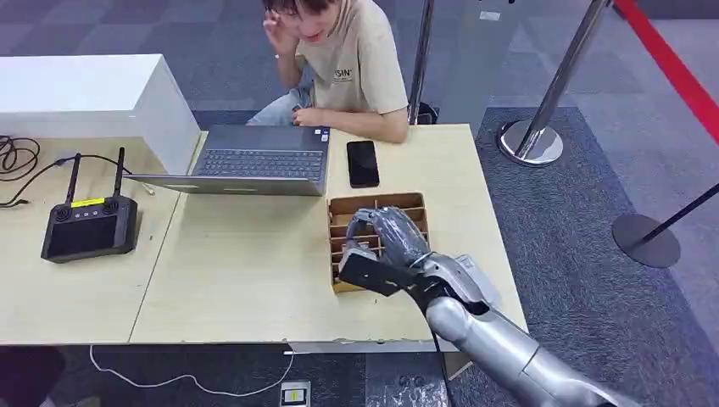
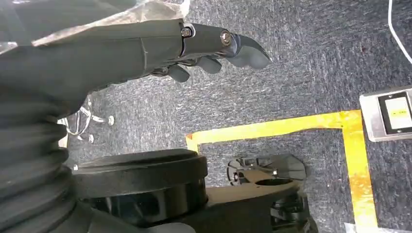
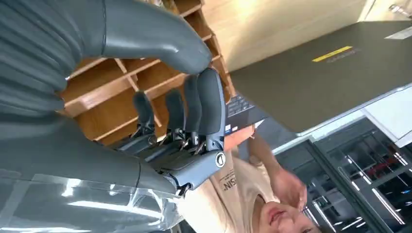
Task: Pass the card to the sensor for recognition and then transmit it.
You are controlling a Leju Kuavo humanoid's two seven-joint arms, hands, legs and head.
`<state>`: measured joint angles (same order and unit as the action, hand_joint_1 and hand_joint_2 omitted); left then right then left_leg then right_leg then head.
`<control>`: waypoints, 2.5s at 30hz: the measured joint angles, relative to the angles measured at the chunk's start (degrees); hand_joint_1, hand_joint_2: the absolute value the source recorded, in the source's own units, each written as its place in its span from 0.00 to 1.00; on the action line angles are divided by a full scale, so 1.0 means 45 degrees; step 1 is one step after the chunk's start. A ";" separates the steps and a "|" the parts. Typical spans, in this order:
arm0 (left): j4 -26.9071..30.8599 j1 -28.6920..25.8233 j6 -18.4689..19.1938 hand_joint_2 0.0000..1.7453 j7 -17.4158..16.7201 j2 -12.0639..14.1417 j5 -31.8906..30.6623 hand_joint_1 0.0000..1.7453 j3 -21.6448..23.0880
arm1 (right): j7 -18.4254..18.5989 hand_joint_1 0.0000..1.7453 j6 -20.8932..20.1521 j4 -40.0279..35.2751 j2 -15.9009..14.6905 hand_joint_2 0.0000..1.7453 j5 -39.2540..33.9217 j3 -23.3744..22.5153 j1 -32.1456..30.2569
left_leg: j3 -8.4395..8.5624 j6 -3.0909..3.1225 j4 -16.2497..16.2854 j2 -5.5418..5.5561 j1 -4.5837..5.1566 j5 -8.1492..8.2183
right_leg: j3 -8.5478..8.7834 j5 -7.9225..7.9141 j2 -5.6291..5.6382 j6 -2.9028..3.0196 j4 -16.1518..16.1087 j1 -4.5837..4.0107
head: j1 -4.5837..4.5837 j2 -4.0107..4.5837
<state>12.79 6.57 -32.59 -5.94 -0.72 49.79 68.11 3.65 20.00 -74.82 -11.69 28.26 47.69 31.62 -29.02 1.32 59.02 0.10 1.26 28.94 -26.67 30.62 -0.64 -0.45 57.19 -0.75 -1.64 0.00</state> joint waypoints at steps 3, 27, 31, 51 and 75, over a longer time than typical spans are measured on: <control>0.0000 0.0001 0.0000 1.00 0.0034 0.0000 -0.0019 0.00 0.0000 | 0.0039 0.67 -0.0083 0.0131 -0.0019 1.00 0.0024 0.0000 0.0163 | 0.0000 0.0000 0.0000 0.0000 0.0000 0.0000 | 0.0000 0.0000 0.0000 0.0000 0.0000 0.0000 | -0.0005 0.0000; 0.0000 0.0001 0.0010 1.00 0.0029 0.0000 -0.0044 0.00 0.0005 | 0.0087 0.47 -0.0068 0.1040 -0.0014 1.00 0.0350 0.0107 0.0346 | -0.0001 0.0000 0.0000 0.0001 0.0000 0.0000 | 0.0000 0.0000 0.0000 0.0000 0.0000 0.0000 | 0.0000 0.0000; 0.0000 0.0003 0.0015 1.00 0.0029 0.0000 -0.0073 0.00 0.0005 | 0.0345 0.40 0.0063 0.1331 -0.0005 1.00 0.0996 0.0165 0.0393 | -0.0001 0.0000 0.0000 0.0000 0.0000 0.0000 | 0.0000 0.0000 0.0000 0.0000 0.0000 0.0000 | 0.0000 0.0005; 0.0000 0.0001 0.0015 1.00 -0.0010 0.0000 -0.0034 0.00 0.0005 | 0.0491 0.54 0.0083 0.2268 0.0078 1.00 0.1199 0.0350 0.0600 | -0.0002 0.0000 0.0000 0.0001 0.0000 0.0000 | -0.0001 0.0000 0.0000 0.0000 0.0000 0.0000 | 0.0000 0.0000; 0.0000 0.0001 0.0000 1.00 -0.0010 0.0000 0.0000 0.00 0.0005 | 0.0753 0.62 0.0146 0.2749 0.0209 1.00 0.2040 0.0476 0.0702 | -0.0001 0.0000 0.0000 0.0000 0.0000 0.0000 | -0.0001 0.0000 0.0000 0.0000 0.0000 0.0000 | 0.0000 0.0000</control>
<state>12.79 6.57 -32.59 -5.99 -0.72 49.79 68.13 7.04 20.65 -62.45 -10.75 37.44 49.83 34.79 -29.03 1.32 59.02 0.10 1.26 28.94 -26.68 30.62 -0.63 -0.45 57.19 -0.76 -1.64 0.00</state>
